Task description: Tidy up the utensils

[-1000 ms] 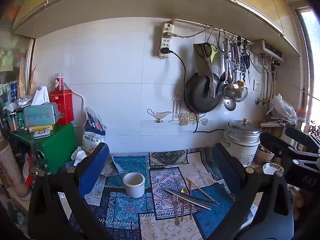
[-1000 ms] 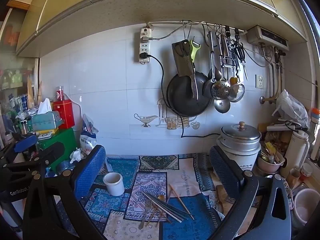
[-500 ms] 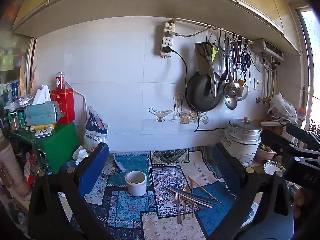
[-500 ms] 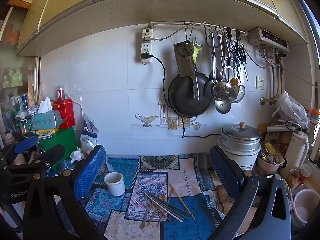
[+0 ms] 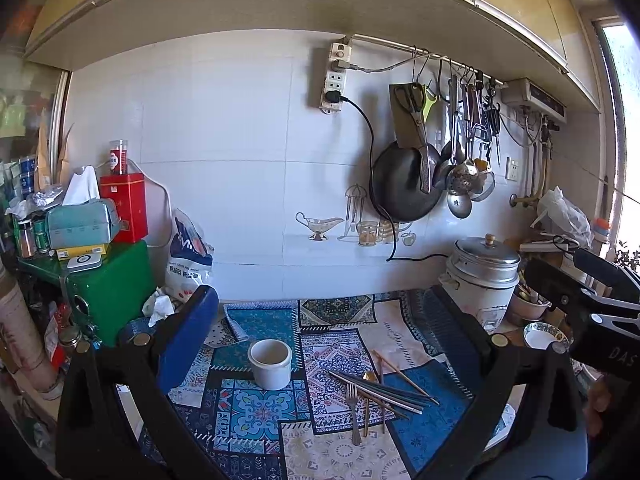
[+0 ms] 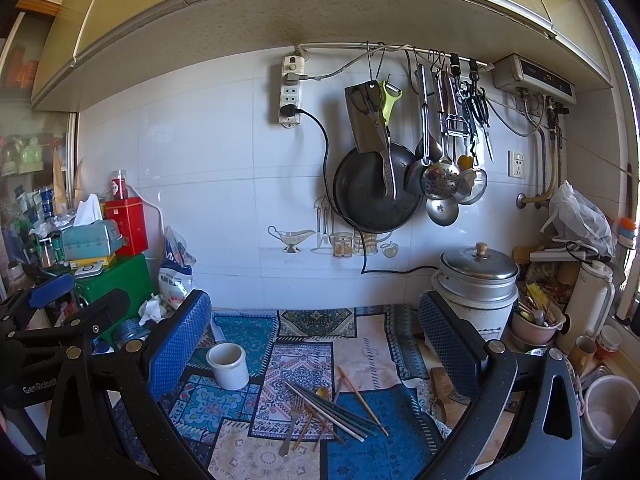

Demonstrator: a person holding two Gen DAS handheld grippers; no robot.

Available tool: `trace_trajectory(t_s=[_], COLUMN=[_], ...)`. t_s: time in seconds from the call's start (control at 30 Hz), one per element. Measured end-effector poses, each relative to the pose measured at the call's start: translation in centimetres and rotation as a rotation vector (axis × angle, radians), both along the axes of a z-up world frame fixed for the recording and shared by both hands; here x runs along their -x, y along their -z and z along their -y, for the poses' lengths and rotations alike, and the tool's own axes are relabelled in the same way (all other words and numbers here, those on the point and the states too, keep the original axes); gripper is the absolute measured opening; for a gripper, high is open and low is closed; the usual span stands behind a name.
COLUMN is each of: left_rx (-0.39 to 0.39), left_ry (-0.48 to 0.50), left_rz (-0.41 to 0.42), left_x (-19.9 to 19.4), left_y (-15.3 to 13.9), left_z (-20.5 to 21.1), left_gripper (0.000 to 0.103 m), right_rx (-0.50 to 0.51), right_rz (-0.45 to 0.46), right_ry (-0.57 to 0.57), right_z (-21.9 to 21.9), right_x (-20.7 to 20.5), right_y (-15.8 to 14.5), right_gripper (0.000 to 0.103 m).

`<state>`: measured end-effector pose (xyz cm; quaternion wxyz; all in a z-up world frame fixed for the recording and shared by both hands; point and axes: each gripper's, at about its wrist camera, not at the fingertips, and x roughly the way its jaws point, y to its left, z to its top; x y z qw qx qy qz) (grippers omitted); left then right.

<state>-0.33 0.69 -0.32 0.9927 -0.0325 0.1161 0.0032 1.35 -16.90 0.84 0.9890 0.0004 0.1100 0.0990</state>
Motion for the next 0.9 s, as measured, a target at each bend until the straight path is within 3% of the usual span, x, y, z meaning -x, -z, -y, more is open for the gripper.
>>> trace_trajectory(t_s=[0.9], left_rx=[0.022], left_ry=[0.016], left_rz=[-0.007], left_x=[-0.17], left_y=[-0.07], left_z=[-0.55], left_gripper=[0.103], right_rx=[0.012], right_rz=[-0.002], right_ry=[-0.005], right_z=[-0.63], right_x=[-0.17], right_y=[-0.22], right_gripper=[0.103])
